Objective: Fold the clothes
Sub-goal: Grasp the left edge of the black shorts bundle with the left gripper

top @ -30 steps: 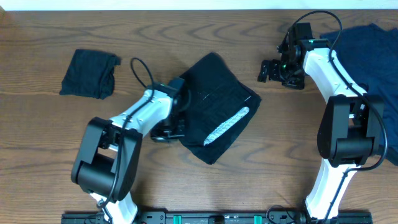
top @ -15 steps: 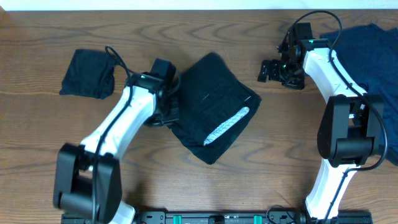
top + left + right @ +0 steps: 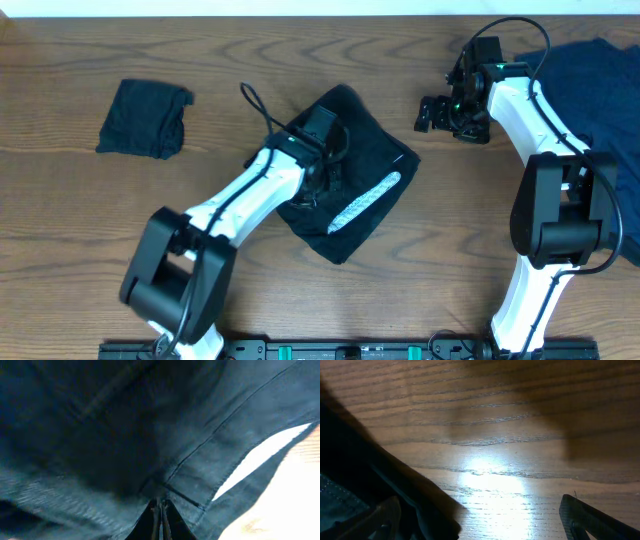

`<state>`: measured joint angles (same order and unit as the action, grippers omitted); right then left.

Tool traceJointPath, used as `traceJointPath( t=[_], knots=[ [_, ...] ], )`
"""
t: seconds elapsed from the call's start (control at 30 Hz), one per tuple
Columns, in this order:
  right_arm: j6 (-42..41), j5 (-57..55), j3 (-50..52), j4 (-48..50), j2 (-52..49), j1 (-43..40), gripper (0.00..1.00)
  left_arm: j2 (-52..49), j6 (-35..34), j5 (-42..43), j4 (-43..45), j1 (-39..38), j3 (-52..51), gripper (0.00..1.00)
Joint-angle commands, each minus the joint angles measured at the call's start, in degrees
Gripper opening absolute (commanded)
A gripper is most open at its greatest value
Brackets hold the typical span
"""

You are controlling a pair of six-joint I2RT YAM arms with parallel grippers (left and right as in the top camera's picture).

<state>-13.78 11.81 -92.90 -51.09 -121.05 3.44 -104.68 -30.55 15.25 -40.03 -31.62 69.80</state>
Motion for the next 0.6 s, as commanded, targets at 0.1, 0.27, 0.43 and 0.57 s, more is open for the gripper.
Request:
traceJointPath(
  t=[0.1, 0.27, 0.43, 0.57],
  knots=[
    [0.57, -0.46, -0.74, 0.07, 1.38, 0.31, 0.99, -6.4, -1.25, 5.46, -0.31, 0.35, -0.39, 0.06],
    [0.57, -0.46, -0.74, 0.09, 1.38, 0.33, 0.99, -7.23, 1.51, 6.14, -4.87, 3.52, -0.39, 0.06],
    [0.59, -0.46, -0.74, 0.07, 1.38, 0.33, 0.99, -7.3, 4.87, -2.91, -11.43, 8.57, -0.42, 0.06],
    [0.57, -0.46, -0.74, 0.09, 1.38, 0.33, 0.99, -7.3, 7.54, -10.23, -12.79, 11.67, -0.42, 0.06]
  ],
)
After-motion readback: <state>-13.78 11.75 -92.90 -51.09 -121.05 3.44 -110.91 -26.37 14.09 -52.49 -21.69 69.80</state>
